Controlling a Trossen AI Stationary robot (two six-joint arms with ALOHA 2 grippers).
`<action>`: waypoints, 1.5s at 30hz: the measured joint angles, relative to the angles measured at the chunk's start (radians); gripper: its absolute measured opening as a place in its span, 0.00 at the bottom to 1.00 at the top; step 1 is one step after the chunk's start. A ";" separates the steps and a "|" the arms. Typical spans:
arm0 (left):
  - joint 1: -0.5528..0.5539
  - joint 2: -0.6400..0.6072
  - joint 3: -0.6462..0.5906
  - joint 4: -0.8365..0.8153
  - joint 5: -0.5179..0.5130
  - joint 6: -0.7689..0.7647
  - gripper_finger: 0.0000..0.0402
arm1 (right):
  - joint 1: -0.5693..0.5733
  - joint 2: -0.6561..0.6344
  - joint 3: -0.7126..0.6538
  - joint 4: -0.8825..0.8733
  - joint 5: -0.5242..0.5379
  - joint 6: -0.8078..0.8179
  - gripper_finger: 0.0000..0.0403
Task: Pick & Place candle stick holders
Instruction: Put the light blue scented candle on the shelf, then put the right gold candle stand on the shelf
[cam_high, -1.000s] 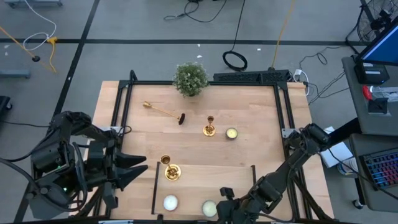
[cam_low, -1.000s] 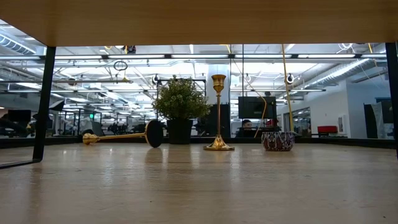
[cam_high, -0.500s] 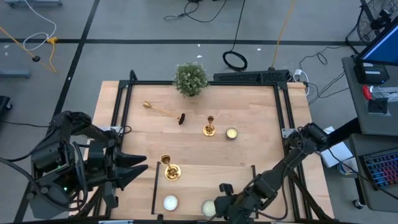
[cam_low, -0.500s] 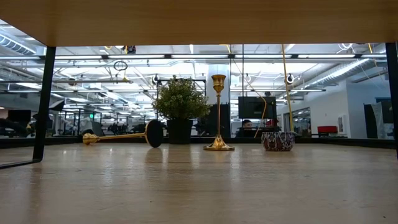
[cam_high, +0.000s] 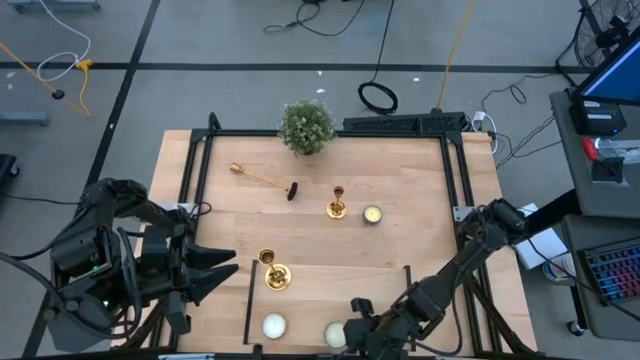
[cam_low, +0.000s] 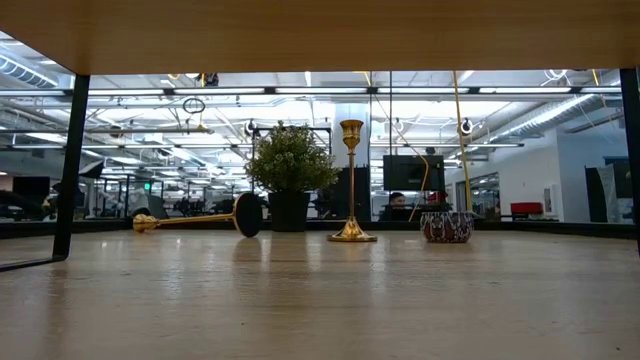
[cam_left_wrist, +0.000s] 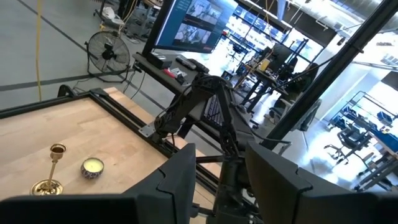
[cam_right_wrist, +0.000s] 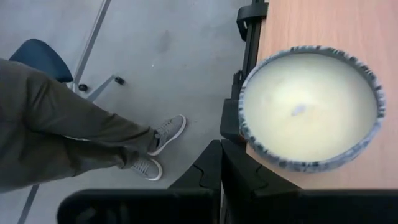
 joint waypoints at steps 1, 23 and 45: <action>0.000 0.000 0.000 0.000 0.000 0.000 0.36 | -0.003 0.000 0.000 0.000 0.000 -0.002 0.00; 0.000 0.000 0.000 0.000 0.005 0.016 0.36 | -0.037 0.000 0.000 -0.001 0.027 -0.029 0.00; 0.000 0.000 0.000 0.000 0.008 0.034 0.36 | -0.033 -0.060 0.000 0.010 0.022 0.002 0.00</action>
